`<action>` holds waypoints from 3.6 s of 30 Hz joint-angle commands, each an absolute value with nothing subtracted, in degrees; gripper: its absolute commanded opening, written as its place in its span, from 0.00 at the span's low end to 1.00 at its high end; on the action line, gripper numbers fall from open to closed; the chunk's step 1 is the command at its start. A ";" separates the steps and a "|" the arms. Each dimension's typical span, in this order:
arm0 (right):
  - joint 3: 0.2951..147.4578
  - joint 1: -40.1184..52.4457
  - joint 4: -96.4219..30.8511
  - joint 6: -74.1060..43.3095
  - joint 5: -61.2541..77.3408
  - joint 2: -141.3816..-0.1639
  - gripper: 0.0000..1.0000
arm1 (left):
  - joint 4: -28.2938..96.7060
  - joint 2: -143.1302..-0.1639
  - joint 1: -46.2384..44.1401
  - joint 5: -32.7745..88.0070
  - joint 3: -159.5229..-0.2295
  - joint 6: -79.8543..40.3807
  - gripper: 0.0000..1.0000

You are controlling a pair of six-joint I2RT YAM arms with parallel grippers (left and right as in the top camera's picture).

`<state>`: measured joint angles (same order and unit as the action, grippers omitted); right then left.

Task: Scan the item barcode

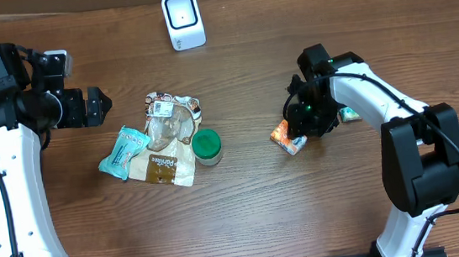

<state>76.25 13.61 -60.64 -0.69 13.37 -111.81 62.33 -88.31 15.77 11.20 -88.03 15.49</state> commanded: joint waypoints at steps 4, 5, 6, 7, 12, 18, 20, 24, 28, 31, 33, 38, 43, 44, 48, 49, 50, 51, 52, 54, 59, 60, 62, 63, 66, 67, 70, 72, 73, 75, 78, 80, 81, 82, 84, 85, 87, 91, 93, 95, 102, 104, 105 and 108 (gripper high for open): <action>75.35 13.72 -59.33 0.10 14.68 -111.02 0.42 | 62.33 -87.99 15.73 11.86 -89.47 16.29 1.00; 74.65 13.61 -58.54 0.10 14.70 -111.02 0.42 | 62.33 -87.99 15.70 11.86 -89.47 16.29 1.00; 73.95 13.41 -57.95 0.05 14.74 -111.02 0.42 | 62.33 -87.99 15.73 11.86 -89.47 16.29 0.99; 73.36 13.19 -57.60 0.03 14.79 -111.02 0.40 | 62.33 -87.99 15.73 11.86 -89.47 16.29 1.00; 71.88 11.07 -57.34 0.03 16.73 -111.02 0.32 | 62.33 -87.99 15.73 11.86 -89.47 16.29 0.99; 71.35 9.89 -56.77 -0.16 19.64 -111.02 0.28 | 62.33 -87.99 15.73 11.86 -89.47 16.29 1.00; 70.74 9.89 -56.21 -0.19 19.64 -111.02 0.25 | 62.33 -87.99 15.73 11.86 -89.47 16.29 1.00; 70.89 9.89 -55.18 -2.13 21.61 -111.00 0.21 | 62.33 -87.99 15.73 11.86 -89.47 16.29 1.00; 70.91 9.89 -51.24 -7.38 25.71 -111.00 0.19 | 62.33 -87.99 15.73 11.86 -89.47 16.29 1.00; 70.91 9.89 -48.97 -10.13 25.82 -111.00 0.19 | 62.33 -87.99 15.73 11.86 -89.47 16.29 1.00; 70.91 9.93 -48.29 -10.13 25.82 -111.00 0.20 | 62.33 -87.99 15.73 11.86 -89.47 16.29 1.00; 71.72 9.89 -49.47 -10.24 26.72 -111.00 0.24 | 62.33 -87.99 15.73 11.86 -89.47 16.29 1.00; 76.88 9.26 -55.75 -10.07 25.98 -109.34 0.31 | 62.33 -87.99 15.70 11.86 -89.47 16.29 1.00; 77.12 9.26 -56.29 -10.11 25.23 -108.73 0.33 | 62.33 -87.99 15.73 11.86 -89.47 16.29 0.99; 77.12 9.26 -58.83 -12.49 19.20 -107.35 0.36 | 62.33 -87.99 15.73 11.86 -89.47 16.29 1.00; 77.03 9.26 -59.44 -12.47 18.46 -107.39 0.36 | 62.33 -87.99 15.70 11.86 -89.47 16.29 1.00; 76.47 9.26 -59.51 -12.47 18.50 -107.44 0.36 | 62.33 -87.99 15.70 11.86 -89.47 16.29 1.00; 76.16 9.26 -59.53 -12.47 18.61 -107.44 0.36 | 62.33 -87.99 15.73 11.86 -89.47 16.29 1.00; 75.88 9.30 -59.51 -12.47 18.76 -107.44 0.36 | 62.33 -87.99 15.70 11.86 -89.47 16.29 0.99; 74.83 9.30 -58.72 -12.43 19.62 -107.44 0.35 | 62.33 -87.99 15.73 11.86 -89.47 16.29 0.99; 71.88 9.30 -55.66 -12.43 20.82 -107.44 0.34 | 62.33 -87.99 15.70 11.86 -89.47 16.29 1.00; 71.31 9.30 -54.61 -12.43 21.12 -107.44 0.34 | 62.33 -87.99 15.73 11.86 -89.47 16.29 1.00; 70.50 9.30 -52.58 -12.45 21.39 -107.44 0.34 | 62.33 -87.99 15.73 11.86 -89.47 16.29 0.99; 70.06 9.30 -51.44 -12.45 21.67 -107.46 0.34 | 62.33 -87.99 15.73 11.86 -89.47 16.29 1.00; 68.36 9.30 -48.53 -12.47 23.73 -107.48 0.35 | 62.33 -87.99 15.70 11.86 -89.47 16.29 0.99; 67.81 9.30 -47.94 -12.47 23.70 -107.48 0.34 | 62.33 -87.99 15.73 11.86 -89.47 16.29 0.99; 66.22 9.30 -46.61 -12.47 23.70 -107.48 0.35 | 62.33 -87.99 15.73 11.86 -89.47 16.29 0.99; 64.71 9.30 -45.08 -13.26 23.64 -107.48 0.35 | 62.33 -87.99 15.73 11.86 -89.47 16.29 1.00; 63.96 9.30 -44.18 -13.74 23.68 -107.48 0.34 | 62.33 -87.99 15.73 11.86 -89.47 16.29 1.00; 62.50 9.30 -42.35 -14.04 23.73 -107.48 0.33 | 62.33 -87.99 15.73 11.86 -89.47 16.29 1.00; 61.06 9.30 -40.27 -14.83 23.99 -107.48 0.30 | 62.33 -87.99 15.70 11.86 -89.47 16.29 1.00; 61.01 9.30 -40.12 -14.81 24.10 -107.48 0.29 | 62.33 -87.99 15.73 11.86 -89.47 16.29 1.00; 61.01 9.30 -39.97 -14.81 24.10 -107.48 0.29 | 62.33 -87.99 15.73 11.86 -89.47 16.29 1.00; 61.01 9.30 -39.86 -14.81 24.10 -107.48 0.29 | 62.33 -87.99 15.73 11.86 -89.47 16.29 0.99; 61.01 9.30 -39.70 -14.81 24.10 -107.48 0.28 | 62.33 -87.99 15.70 11.86 -89.47 16.29 0.99; 61.01 9.30 -39.59 -14.81 24.10 -107.48 0.28 | 62.33 -87.99 15.70 11.86 -89.47 16.29 1.00; 61.01 9.30 -39.24 -14.81 24.08 -107.48 0.25 | 62.33 -87.99 15.70 11.86 -89.47 16.29 1.00; 61.01 9.30 -38.33 -14.79 24.12 -107.48 0.04 | 62.33 -87.99 15.73 11.86 -89.47 16.29 1.00; 61.04 9.30 -38.24 -14.79 24.45 -107.48 0.04 | 62.33 -87.99 15.73 11.86 -89.47 16.29 0.99; 61.19 9.28 -38.41 -14.76 26.02 -107.46 0.04 | 62.33 -87.99 15.73 11.86 -89.47 16.29 0.99; 61.63 6.48 -38.87 -8.05 43.31 -106.69 0.04 | 62.33 -87.99 15.73 11.86 -89.47 16.29 1.00; 61.93 5.58 -39.24 -6.52 47.40 -106.59 0.04 | 62.33 -87.99 15.73 11.86 -89.47 16.29 1.00; 62.00 4.95 -39.29 -5.58 50.30 -106.52 0.04 | 62.33 -87.99 15.73 11.86 -89.47 16.29 1.00; 62.00 2.83 -39.29 -3.92 58.43 -106.41 0.04 | 62.33 -87.99 15.73 11.86 -89.47 16.29 1.00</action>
